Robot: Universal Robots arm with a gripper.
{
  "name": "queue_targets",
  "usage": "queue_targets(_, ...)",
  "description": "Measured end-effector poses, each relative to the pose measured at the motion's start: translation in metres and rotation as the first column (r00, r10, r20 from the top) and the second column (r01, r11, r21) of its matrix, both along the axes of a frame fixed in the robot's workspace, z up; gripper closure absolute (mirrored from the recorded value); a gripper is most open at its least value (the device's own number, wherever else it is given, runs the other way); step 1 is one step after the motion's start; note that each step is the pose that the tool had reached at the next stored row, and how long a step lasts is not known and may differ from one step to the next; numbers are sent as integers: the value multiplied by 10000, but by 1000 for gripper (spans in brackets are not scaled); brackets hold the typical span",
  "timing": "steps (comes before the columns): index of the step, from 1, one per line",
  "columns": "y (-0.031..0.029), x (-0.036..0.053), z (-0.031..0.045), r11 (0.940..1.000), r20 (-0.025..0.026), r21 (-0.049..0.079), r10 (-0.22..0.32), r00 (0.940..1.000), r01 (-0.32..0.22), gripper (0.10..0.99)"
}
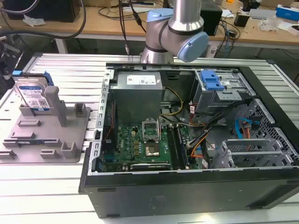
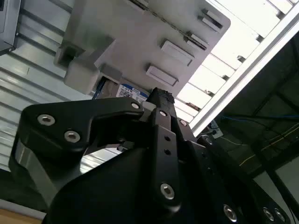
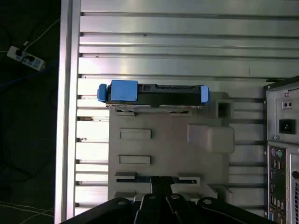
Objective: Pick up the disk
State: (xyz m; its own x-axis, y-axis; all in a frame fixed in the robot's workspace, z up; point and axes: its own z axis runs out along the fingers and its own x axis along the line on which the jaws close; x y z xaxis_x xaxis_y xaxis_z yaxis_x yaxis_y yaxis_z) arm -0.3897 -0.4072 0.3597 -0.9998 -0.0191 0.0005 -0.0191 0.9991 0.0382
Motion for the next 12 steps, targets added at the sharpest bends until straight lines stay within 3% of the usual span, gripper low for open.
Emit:
queue_targets(8,0,0,-3,10000,1,0,49,10000,-49,980)
queue_targets(12,0,0,-13,9952,1,0,983,9952,-983,980)
